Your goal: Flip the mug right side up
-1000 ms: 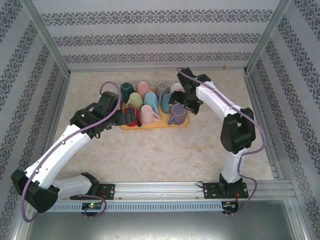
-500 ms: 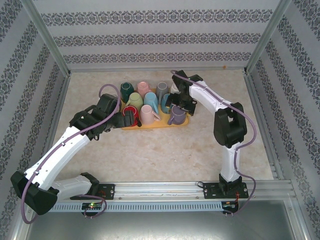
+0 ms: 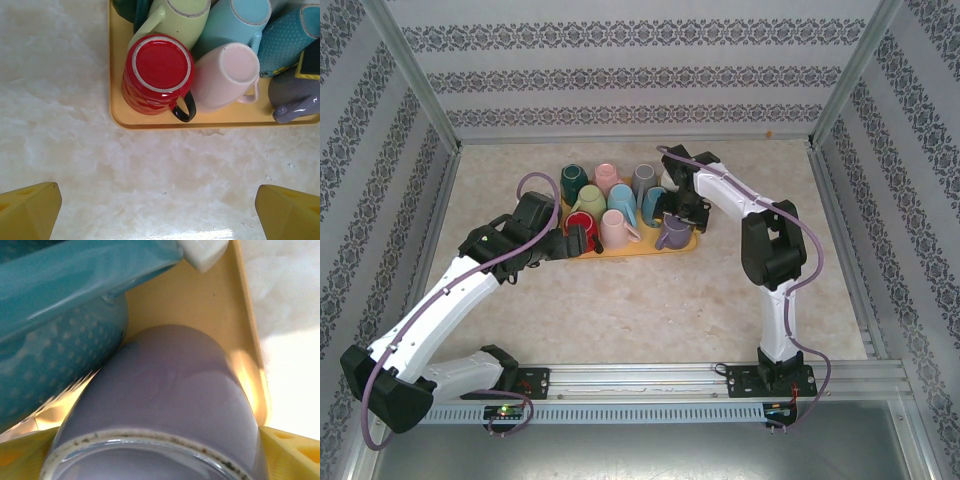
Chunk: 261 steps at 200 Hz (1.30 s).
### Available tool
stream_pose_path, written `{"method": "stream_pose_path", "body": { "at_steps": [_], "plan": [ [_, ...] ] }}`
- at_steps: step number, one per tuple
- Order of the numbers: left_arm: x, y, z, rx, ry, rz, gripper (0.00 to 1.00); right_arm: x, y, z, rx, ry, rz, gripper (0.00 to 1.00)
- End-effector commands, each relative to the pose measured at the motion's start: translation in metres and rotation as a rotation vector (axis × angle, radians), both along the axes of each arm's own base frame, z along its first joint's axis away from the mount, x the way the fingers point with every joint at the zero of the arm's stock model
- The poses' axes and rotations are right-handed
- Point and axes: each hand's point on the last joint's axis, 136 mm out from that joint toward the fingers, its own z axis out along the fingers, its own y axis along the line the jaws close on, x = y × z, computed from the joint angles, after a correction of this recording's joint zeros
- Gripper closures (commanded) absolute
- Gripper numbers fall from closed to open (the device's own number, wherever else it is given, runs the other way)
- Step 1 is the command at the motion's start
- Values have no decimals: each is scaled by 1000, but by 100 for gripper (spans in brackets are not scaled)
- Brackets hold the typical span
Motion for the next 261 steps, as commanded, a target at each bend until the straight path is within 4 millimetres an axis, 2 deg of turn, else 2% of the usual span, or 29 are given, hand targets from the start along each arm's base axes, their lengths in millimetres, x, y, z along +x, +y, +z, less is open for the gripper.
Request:
{"method": "stream_pose_path", "body": {
  "at_steps": [1,37,67,83,108,130,153,164,177,195,211,236,261],
  "plan": [
    [1,5,5,-13,-19,23,0,5,2,9,-10,-30,25,19],
    [2,6,12,-15,-30,27,0,4,2,35,22,-78,43,31],
    [5,7,24,-16,-51,29,0,-6,0,76,68,-162,52,37],
    [7,-1,33,-47,-66,-2,0,-14,-2,100,113,-220,49,39],
    [12,-26,48,-141,-91,-108,0,-23,7,142,278,-365,46,39],
    [20,-50,63,-236,-104,-180,1,-22,23,198,530,-576,39,40],
    [25,-90,97,-436,-183,-328,2,-21,23,269,728,-829,24,44],
    [28,-106,113,-547,-224,-378,3,-23,19,294,777,-934,5,50],
    [29,-124,130,-688,-247,-437,6,-27,16,314,812,-1024,6,55],
    [28,-145,146,-853,-243,-525,9,-33,15,331,849,-1106,26,55],
    [27,-155,156,-956,-237,-587,9,-39,14,344,881,-1172,56,55],
    [27,-159,174,-1123,-247,-656,10,-50,16,359,917,-1257,122,54],
    [34,-157,189,-1278,-270,-690,12,-59,20,363,959,-1267,163,54]
  ]
}}
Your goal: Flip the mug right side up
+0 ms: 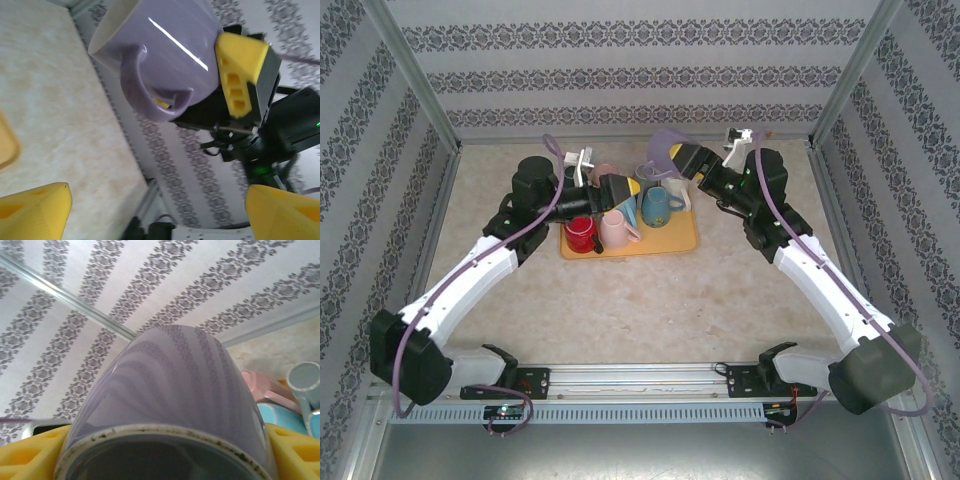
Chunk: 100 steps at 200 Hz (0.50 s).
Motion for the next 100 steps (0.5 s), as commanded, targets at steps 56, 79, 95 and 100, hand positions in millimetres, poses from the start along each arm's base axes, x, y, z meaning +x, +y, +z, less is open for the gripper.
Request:
{"method": "stream_pose_path", "body": {
  "at_steps": [56,79,95,100],
  "plan": [
    [3,-5,54,-358,-55,-179,18,-37,14,72,113,-259,138,56],
    [5,-7,58,-384,-60,-203,27,-41,18,68,112,-250,161,57],
    [7,-9,56,-394,-50,-216,34,-45,23,66,110,-244,187,57],
    [8,-9,55,-397,-44,-221,36,-46,24,65,110,-241,193,57]
  ]
}}
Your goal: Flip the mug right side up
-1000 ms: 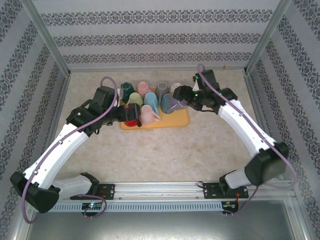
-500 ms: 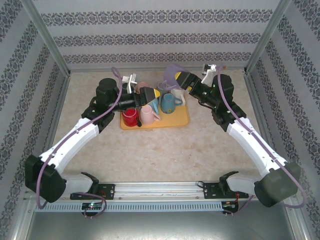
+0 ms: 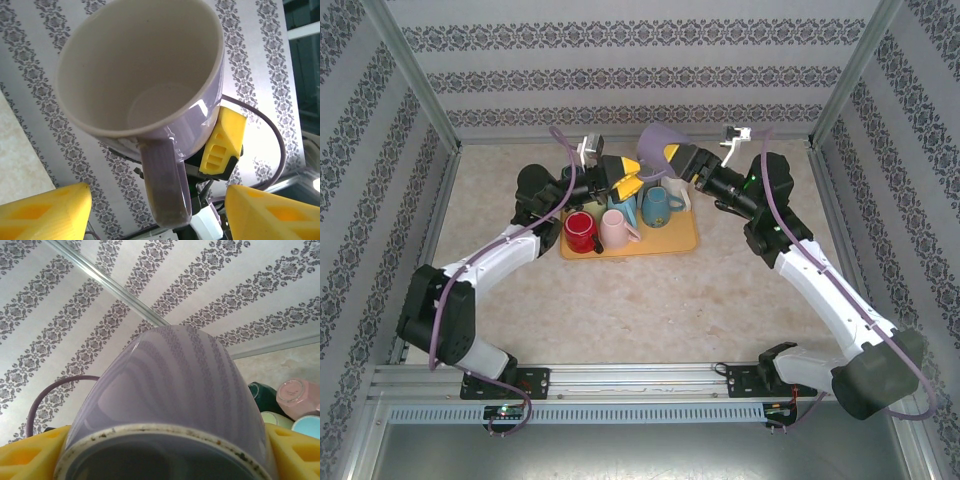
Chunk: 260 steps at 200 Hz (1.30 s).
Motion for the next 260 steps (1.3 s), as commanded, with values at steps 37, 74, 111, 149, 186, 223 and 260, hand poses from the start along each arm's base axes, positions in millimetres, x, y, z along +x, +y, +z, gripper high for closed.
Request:
{"method": "stream_pose_path", "body": {
  "at_steps": [37,74,111,149,186,223,260],
  "plan": [
    [-14,-6,16,-56,-74,-118,47,-28,11,28,52,-111,90,61],
    [-17,-8,13,-47,-88,-146,68,-33,18,21,43,-96,126,63],
    [-21,-6,25,-74,-119,-159,89,-34,16,13,20,-89,117,59],
    [-25,4,35,-59,-140,-126,97,-28,3,4,-37,-84,51,17],
    [-41,17,20,131,-154,-23,100,-20,-33,-10,-192,-88,-144,2],
    [-64,68,-60,730,-149,252,100,-23,-44,-42,-476,-17,-216,7],
    [-95,126,-132,1208,-33,413,100,-33,-31,-59,-641,-46,-181,7]
  ]
}}
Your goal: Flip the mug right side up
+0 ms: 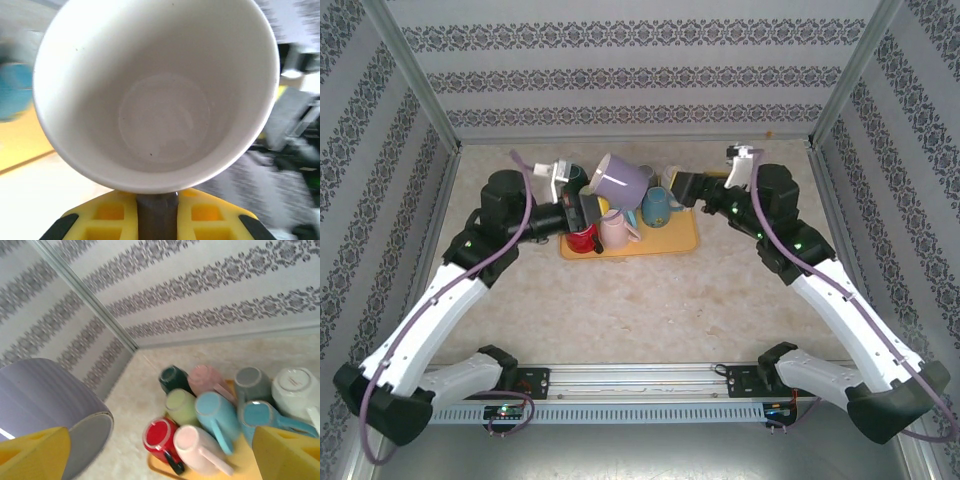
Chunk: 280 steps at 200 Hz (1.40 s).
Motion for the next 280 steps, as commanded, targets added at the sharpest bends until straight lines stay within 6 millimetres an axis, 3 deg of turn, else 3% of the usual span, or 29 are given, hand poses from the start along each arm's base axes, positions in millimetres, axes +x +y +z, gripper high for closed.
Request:
{"method": "stream_pose_path", "body": {
  "at_steps": [1,36,79,155,221,254,280],
  "plan": [
    [-26,62,-94,538,115,143,100,-4,-4,-25,-204,9,-18,7],
    [-54,102,-135,755,203,293,100,-2,5,-34,-300,2,-20,10],
    [-58,119,-183,851,250,382,100,-2,13,-47,-280,60,10,9],
    [-38,103,-225,890,196,326,100,-9,8,-65,-300,101,12,8],
    [-38,109,-251,980,225,303,100,-9,4,-79,-317,123,5,7],
    [-41,112,-258,1008,256,302,91,-7,4,-81,-313,128,4,7],
    [-43,113,-263,996,272,313,76,-6,2,-85,-311,139,0,6]
  ]
}}
